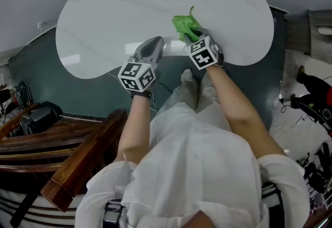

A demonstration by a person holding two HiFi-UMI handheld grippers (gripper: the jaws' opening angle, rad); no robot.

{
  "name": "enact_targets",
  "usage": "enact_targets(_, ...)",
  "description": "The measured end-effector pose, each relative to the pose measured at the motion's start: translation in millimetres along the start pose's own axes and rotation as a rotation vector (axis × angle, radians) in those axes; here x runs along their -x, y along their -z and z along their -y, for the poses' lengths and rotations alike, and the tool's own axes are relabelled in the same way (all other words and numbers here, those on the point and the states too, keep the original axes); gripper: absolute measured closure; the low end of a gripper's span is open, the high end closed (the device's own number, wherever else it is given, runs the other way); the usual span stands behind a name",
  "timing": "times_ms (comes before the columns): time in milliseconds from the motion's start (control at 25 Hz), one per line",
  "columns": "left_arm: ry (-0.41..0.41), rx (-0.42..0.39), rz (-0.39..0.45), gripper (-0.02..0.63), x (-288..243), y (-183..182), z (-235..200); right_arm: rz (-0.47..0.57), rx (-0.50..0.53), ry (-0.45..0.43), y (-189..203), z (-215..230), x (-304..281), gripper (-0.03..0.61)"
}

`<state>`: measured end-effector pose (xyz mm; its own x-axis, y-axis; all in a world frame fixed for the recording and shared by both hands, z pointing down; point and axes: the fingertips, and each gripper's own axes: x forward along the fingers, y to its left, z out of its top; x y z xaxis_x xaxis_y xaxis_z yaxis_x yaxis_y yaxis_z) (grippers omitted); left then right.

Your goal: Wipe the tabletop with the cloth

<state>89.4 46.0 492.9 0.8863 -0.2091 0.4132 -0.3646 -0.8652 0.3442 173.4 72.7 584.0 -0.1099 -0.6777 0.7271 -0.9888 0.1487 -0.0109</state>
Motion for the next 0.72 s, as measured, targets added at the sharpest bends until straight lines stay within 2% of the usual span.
enact_targets(160, 0.037, -0.011, -0.003, 0.588, -16, 0, 19, 0.003, 0.079, -0.072, 19, -12, 16, 0.495)
enact_targets(320, 0.062, -0.024, -0.003, 0.588, -35, -4, 45, -0.003, 0.076, -0.074, 46, 8, 38, 0.495)
enact_targets(720, 0.053, -0.015, -0.015, 0.588, -96, -2, 124, -0.013, -0.104, 0.051, 131, 140, 115, 0.495)
